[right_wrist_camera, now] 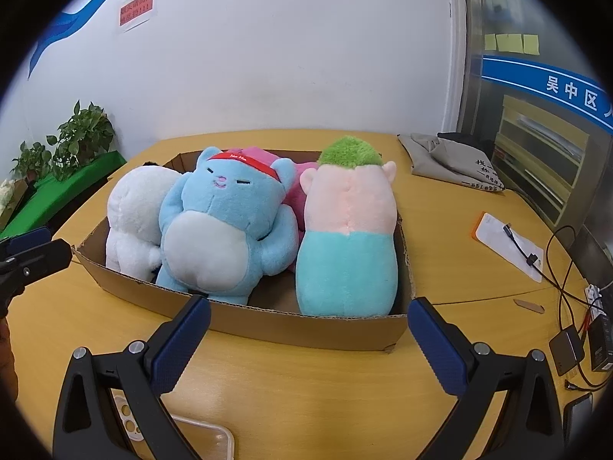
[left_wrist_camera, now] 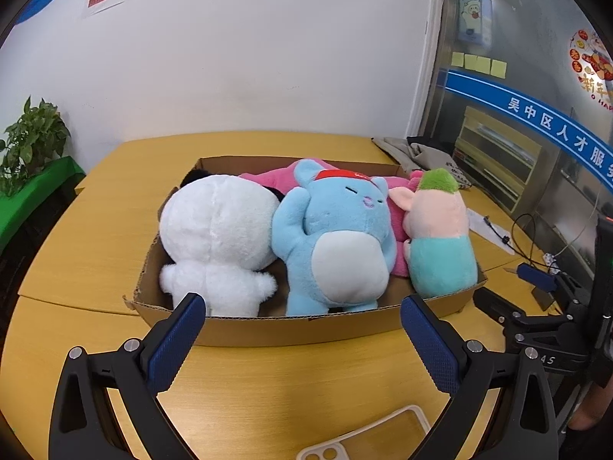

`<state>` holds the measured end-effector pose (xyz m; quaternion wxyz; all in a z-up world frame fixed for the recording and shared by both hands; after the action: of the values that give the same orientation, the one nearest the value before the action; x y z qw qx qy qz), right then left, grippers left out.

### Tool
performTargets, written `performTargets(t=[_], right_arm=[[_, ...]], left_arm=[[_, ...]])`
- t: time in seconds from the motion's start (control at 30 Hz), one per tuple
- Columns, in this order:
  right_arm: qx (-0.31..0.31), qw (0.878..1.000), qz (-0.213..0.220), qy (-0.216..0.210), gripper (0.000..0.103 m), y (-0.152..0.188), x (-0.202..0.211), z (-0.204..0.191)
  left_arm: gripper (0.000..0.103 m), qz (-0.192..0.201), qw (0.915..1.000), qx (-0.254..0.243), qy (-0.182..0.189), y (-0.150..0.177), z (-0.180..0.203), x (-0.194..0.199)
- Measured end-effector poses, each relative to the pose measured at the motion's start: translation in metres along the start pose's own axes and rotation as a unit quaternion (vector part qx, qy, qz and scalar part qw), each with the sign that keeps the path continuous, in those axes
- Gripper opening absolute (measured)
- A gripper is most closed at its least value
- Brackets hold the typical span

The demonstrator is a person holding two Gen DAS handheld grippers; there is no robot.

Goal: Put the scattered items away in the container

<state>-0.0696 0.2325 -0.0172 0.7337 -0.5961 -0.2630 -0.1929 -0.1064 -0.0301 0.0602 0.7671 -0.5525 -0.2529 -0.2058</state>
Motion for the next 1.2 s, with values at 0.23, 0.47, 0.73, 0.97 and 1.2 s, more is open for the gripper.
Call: performTargets(t=[0.23, 0.47, 0.73, 0.97, 1.2], right_arm=[[0.001, 1.0, 0.007, 0.002, 0.102, -0.003, 0.004, -0.005], [0.009, 1.0, 0.008, 0.005, 0.102, -0.004, 0.006, -0.017], [0.012, 1.0, 0.007, -0.001, 0.102, -0.003, 0.007, -0.026], [0.053, 0.997, -0.037, -0.037, 0.102, 0.032, 0.001, -0.047], [0.054, 0.989, -0.122, -0.069, 0.102, 0.096, -0.016, -0.061]], left_arm=[[0.103, -0.02, 0.9998, -0.007, -0.003, 0.007, 0.0, -0.005], [0.103, -0.025, 0.9995, -0.015, -0.011, 0.013, 0.004, -0.007], [0.103, -0.027, 0.9994, -0.017, -0.014, 0.016, 0.002, -0.008], [0.103, -0.075, 0.9968, -0.019, -0.017, 0.048, -0.017, -0.013], [0.103, -0.173, 0.9849, 0.0, -0.001, 0.11, -0.03, -0.025]])
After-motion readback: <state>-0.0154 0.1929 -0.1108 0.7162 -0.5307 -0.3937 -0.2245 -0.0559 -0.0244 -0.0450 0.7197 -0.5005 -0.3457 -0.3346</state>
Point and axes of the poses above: each gripper's, at about its wrist camera, not at the fingertips, and x roughly against the way its jaws point, z to its right, y to its underside, the point moved 4 cm from there along -x, roughly the way its jaws point, and after that the axes turned 11 degrees about x, right-handed, at the moved point
